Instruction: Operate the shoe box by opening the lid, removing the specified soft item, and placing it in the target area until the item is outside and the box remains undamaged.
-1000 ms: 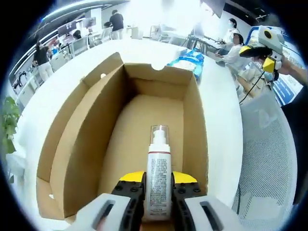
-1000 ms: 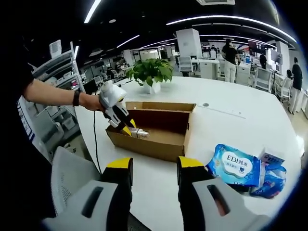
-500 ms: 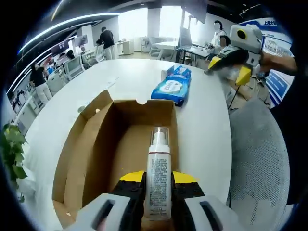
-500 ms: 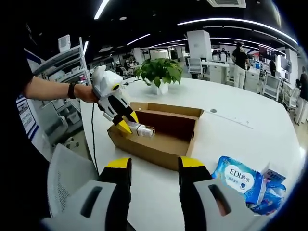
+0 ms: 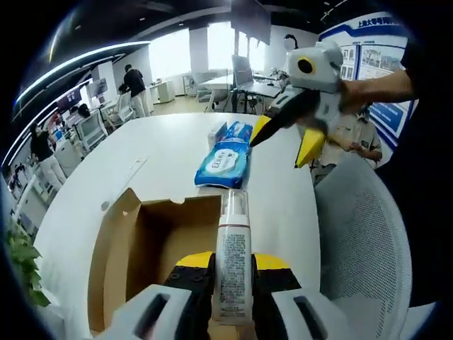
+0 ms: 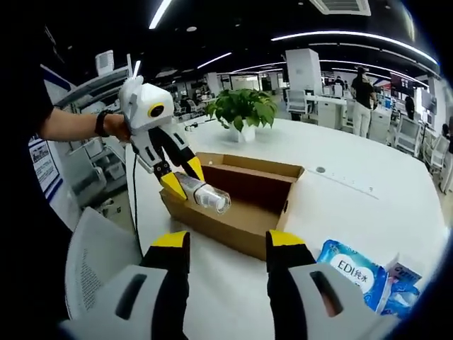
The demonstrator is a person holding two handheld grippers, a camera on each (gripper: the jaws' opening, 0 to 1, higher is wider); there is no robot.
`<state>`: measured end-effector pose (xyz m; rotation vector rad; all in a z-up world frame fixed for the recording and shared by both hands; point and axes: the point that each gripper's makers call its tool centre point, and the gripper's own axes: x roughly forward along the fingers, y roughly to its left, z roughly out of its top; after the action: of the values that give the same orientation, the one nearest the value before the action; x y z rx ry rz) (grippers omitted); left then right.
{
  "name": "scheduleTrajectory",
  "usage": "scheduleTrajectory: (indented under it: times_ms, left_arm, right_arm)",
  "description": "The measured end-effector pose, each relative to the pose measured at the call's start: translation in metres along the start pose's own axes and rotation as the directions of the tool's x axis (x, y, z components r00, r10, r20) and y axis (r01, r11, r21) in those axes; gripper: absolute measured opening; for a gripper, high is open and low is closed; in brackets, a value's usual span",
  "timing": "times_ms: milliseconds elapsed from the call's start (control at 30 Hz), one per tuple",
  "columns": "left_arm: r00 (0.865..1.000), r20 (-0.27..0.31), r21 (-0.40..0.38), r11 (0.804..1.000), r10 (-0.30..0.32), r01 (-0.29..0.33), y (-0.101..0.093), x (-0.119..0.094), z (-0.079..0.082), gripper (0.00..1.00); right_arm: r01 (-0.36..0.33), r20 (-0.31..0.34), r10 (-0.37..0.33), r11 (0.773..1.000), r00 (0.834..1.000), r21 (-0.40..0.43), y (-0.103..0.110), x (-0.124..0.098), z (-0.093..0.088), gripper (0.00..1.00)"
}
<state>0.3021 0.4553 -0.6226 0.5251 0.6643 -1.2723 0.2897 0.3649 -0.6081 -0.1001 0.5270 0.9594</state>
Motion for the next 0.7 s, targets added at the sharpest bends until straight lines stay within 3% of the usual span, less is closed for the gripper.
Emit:
scheduleTrajectory:
  times_ms: [167,433,567,700]
  left_arm:
    - [0.998,0.026,0.063,0.997,-0.054,0.053,-0.02,0.002,0.024,0.19]
    - [0.99,0.056,0.113,0.986,-0.131,0.124,-0.042,0.002,0.048,0.19]
    - [0.98,0.1,0.125,0.979,-0.173,0.161,-0.05,-0.002,0.063,0.19]
    - [0.976,0.108,0.141,0.975,-0.189,0.174,-0.054,-0.003,0.069,0.19]
  right_arm:
    - [-0.033,0.031,0.033,0.999,0.999,0.01,0.005,-0.001,0.004,0.42]
    - [-0.121,0.054,0.126,0.989,0.991,-0.087,0.026,-0.008,0.015,0.43]
    - [-0.154,0.06,0.162,0.981,0.985,-0.114,0.034,-0.012,0.019,0.39]
    - [-0.192,0.081,0.202,0.975,0.976,-0.112,0.04,-0.016,0.023,0.3]
